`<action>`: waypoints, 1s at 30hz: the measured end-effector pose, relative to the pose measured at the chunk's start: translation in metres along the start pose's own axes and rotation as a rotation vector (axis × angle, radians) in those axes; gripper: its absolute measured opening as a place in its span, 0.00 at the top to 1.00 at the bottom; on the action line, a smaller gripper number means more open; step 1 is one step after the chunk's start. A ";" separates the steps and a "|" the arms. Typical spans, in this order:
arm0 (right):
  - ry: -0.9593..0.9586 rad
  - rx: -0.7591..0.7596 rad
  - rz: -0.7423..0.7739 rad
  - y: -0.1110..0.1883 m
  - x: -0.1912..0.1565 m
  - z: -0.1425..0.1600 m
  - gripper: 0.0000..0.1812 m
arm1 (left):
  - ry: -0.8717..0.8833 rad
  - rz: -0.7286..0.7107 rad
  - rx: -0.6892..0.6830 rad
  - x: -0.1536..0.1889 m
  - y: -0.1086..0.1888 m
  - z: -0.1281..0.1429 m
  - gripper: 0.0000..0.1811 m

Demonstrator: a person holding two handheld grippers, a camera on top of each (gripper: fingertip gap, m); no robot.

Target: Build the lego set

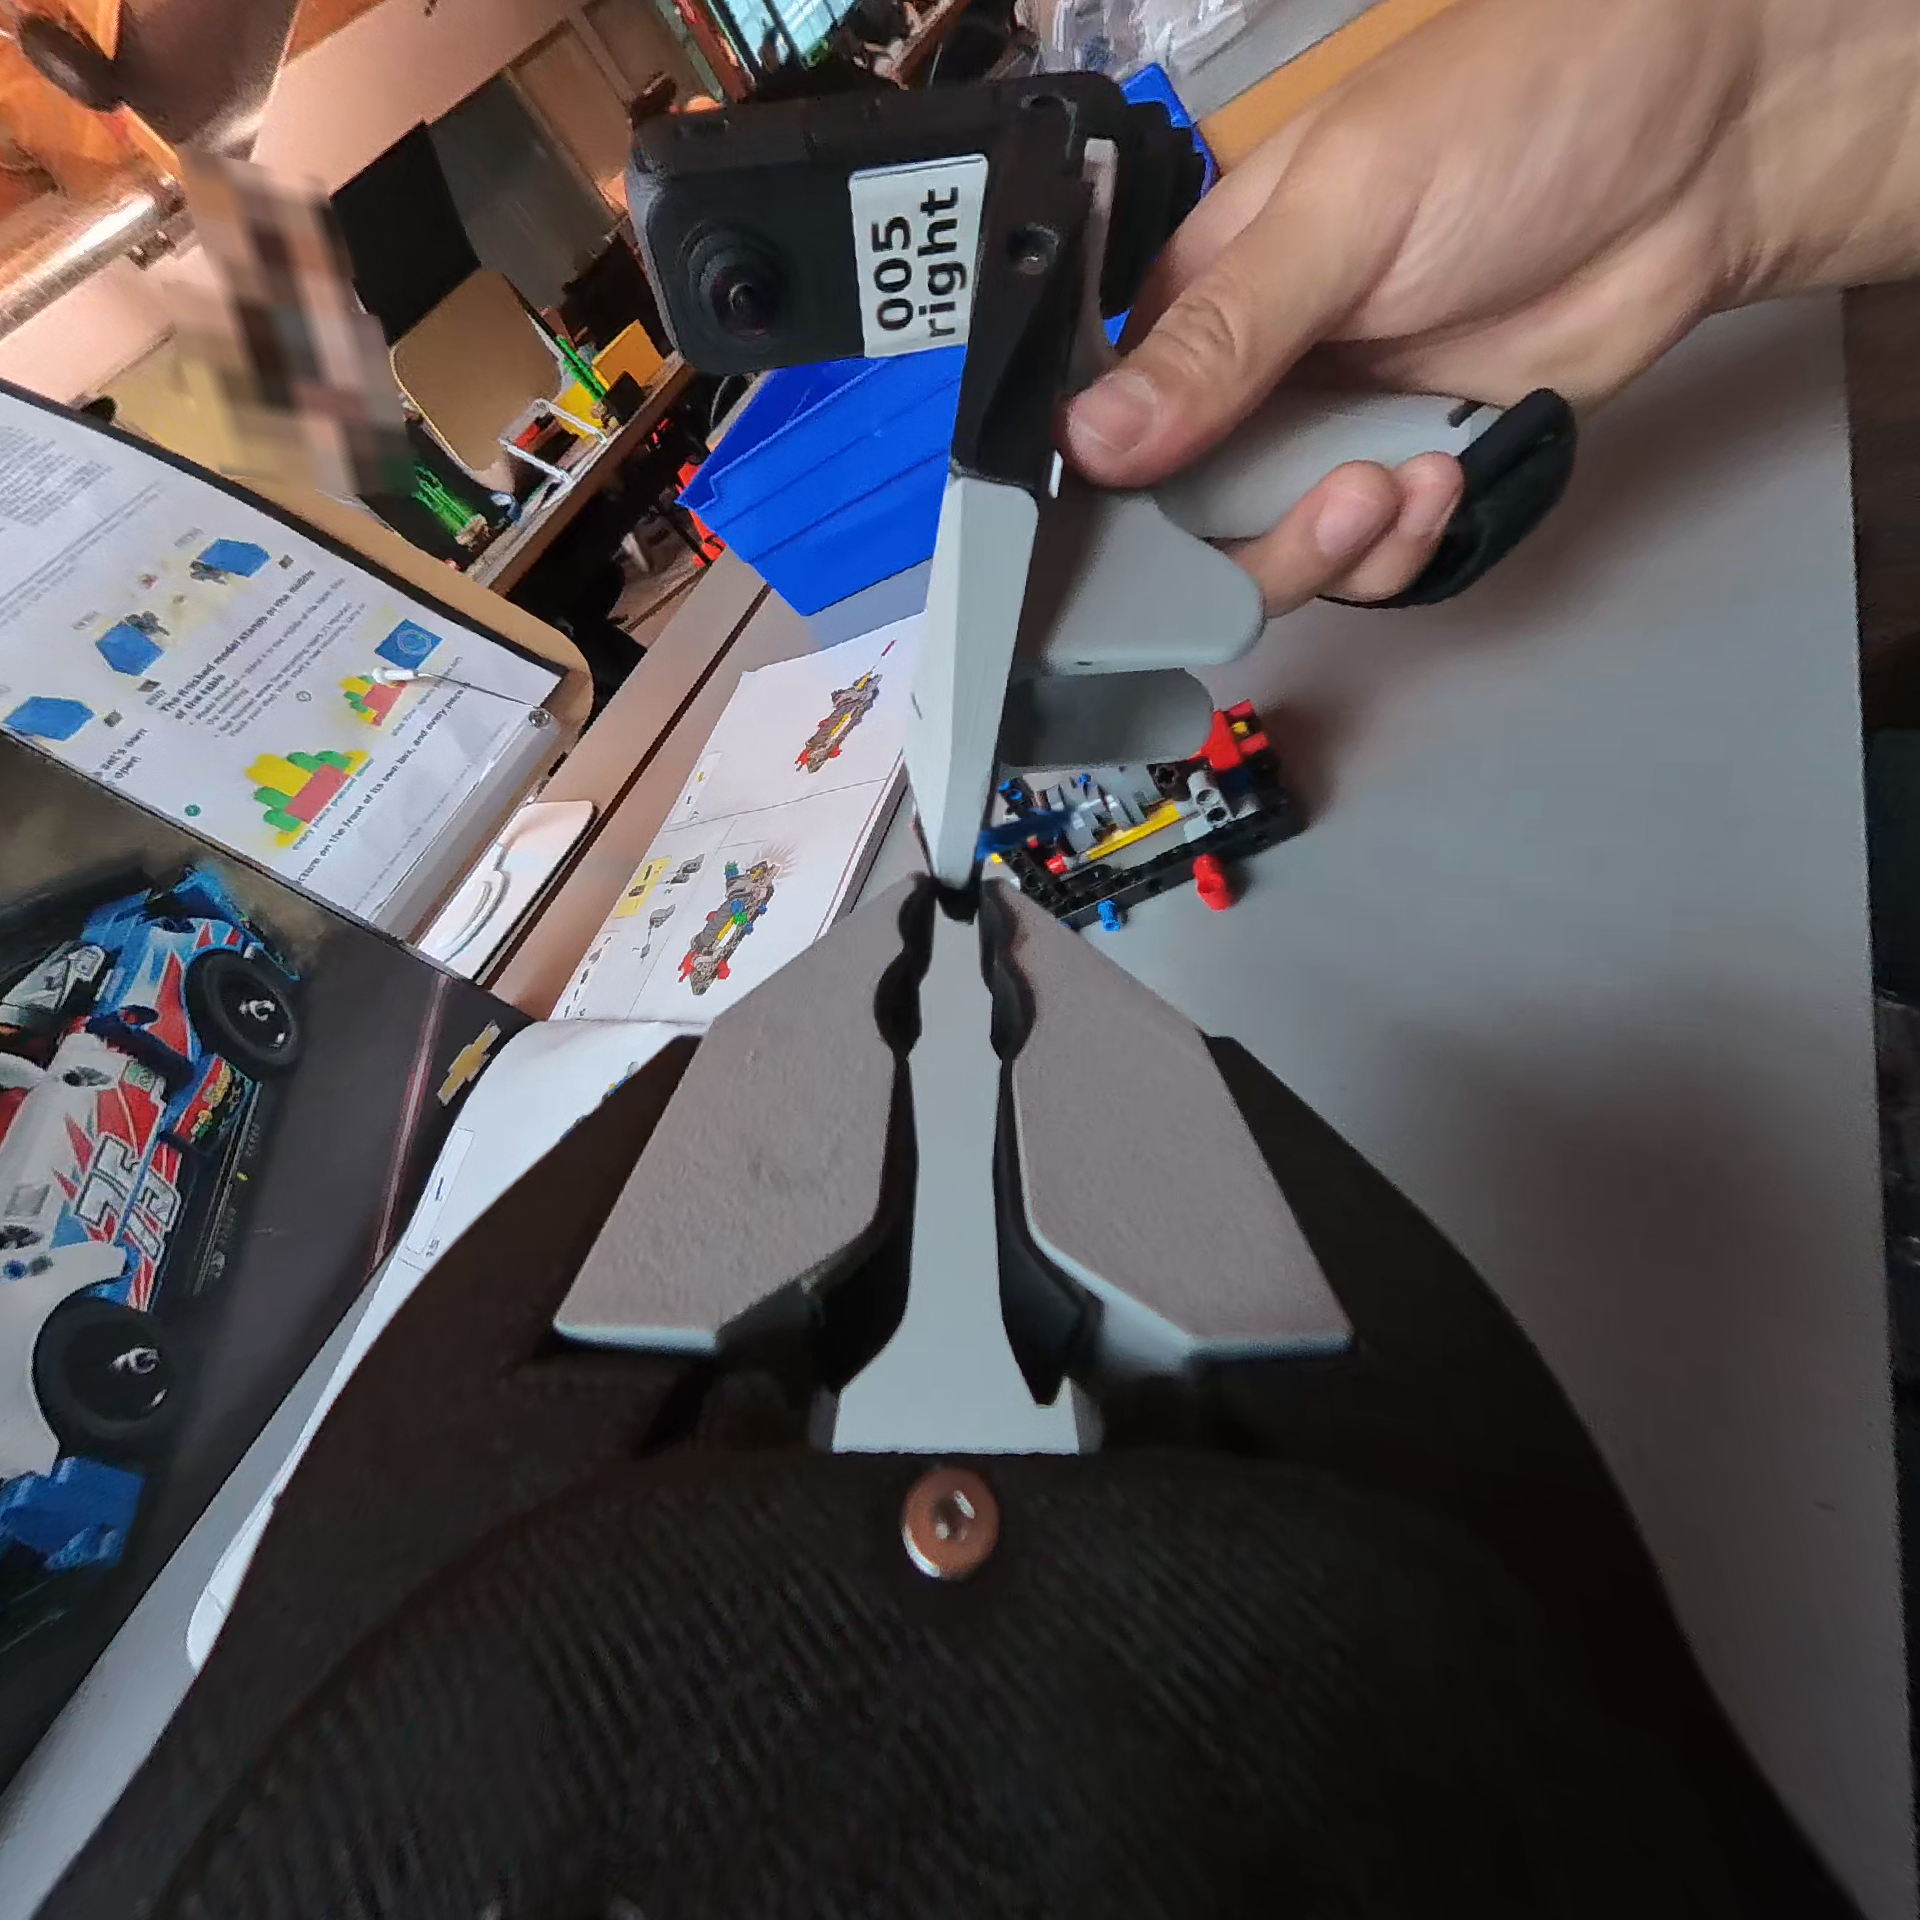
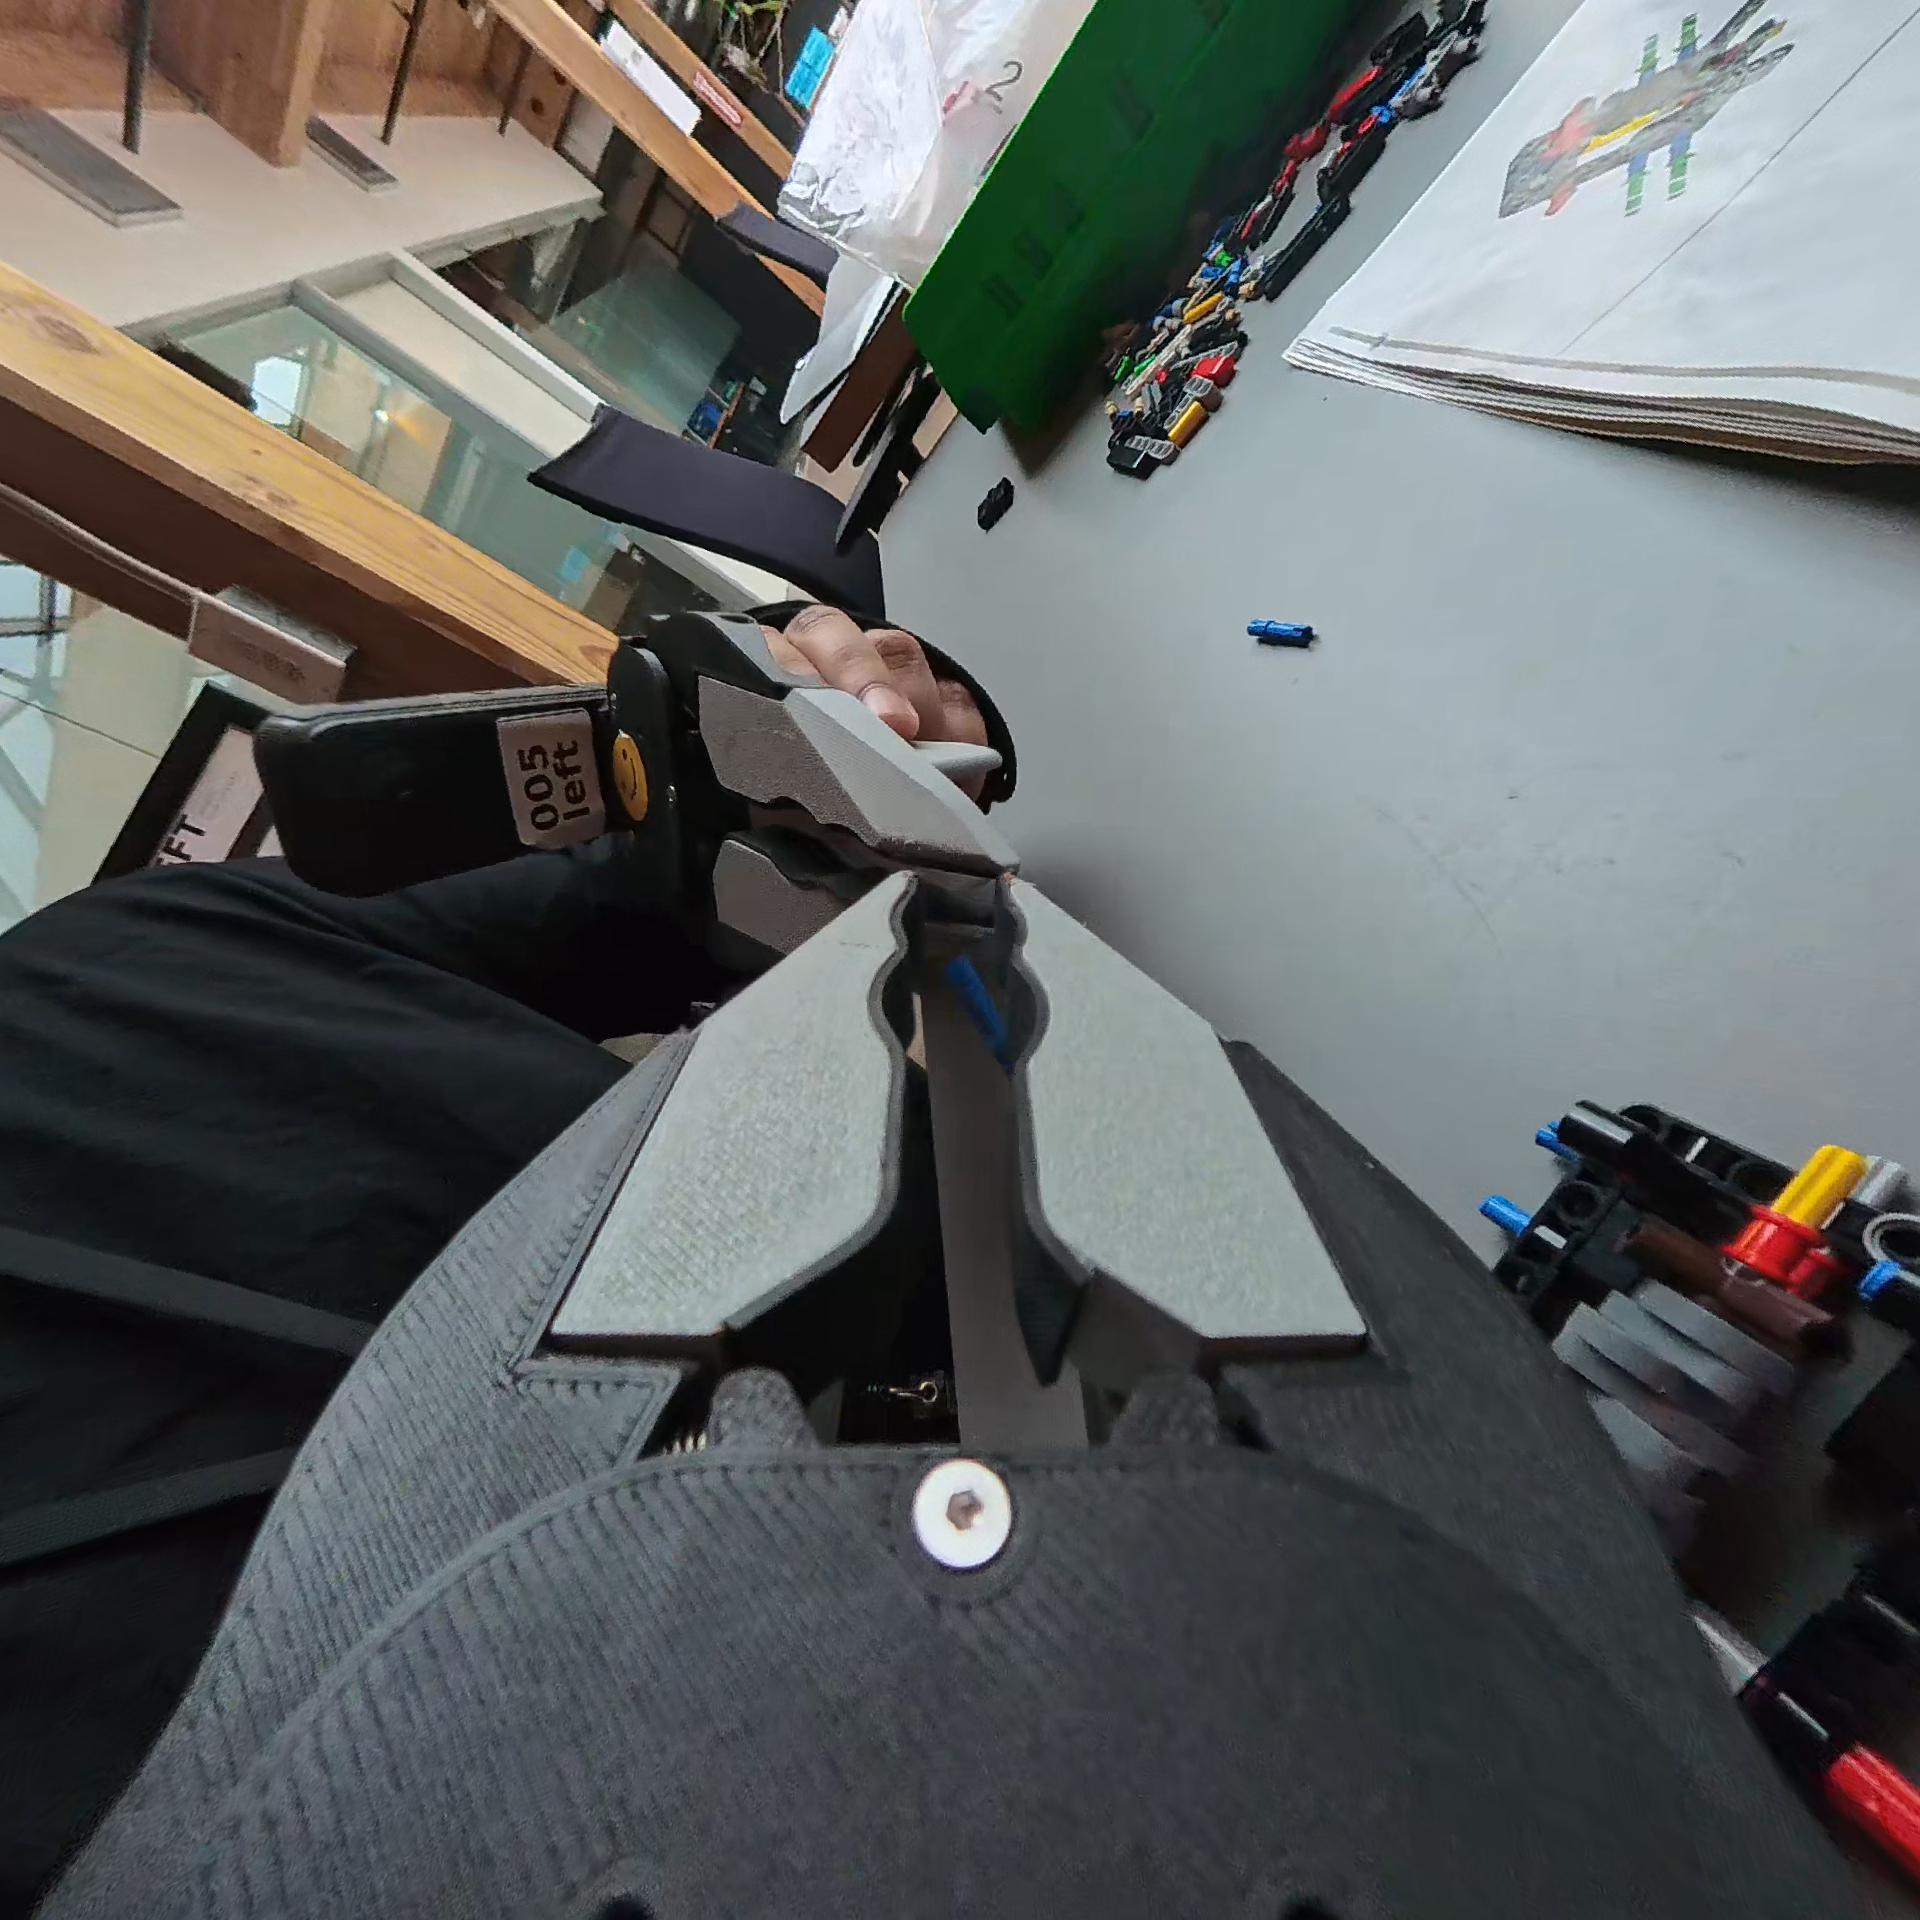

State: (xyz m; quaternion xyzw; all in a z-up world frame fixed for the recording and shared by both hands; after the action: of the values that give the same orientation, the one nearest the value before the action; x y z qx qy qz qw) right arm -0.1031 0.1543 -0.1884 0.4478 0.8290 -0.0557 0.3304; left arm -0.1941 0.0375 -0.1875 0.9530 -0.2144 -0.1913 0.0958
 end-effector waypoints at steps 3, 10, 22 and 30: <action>0.073 -0.030 0.067 0.000 0.001 0.002 1.00 | 0.010 0.007 -0.006 0.001 -0.001 0.001 0.97; 0.170 -0.088 0.255 0.005 0.009 0.000 1.00 | 0.091 -0.061 -0.197 -0.013 -0.013 0.025 0.95; 0.579 -0.308 0.390 0.080 -0.065 0.096 0.88 | 0.199 0.348 -0.250 0.021 0.010 0.038 0.90; 0.671 -0.046 0.377 0.102 -0.060 0.105 0.88 | 0.100 0.285 -0.276 0.028 0.007 0.041 0.93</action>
State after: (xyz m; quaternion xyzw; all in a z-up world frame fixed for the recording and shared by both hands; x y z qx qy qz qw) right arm 0.0510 0.1316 -0.2130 0.5783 0.7951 0.1741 0.0552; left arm -0.1903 0.0147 -0.2315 0.8991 -0.3139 -0.1559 0.2623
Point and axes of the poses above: each gripper's, where its closed fingertips meet, y back along the fingers, z out of its underside, x = y × z across the jaws, the point moved 9 cm from there along y, back along the fingers, and after that the axes turned 14 degrees about y, right-handed, at the moved point
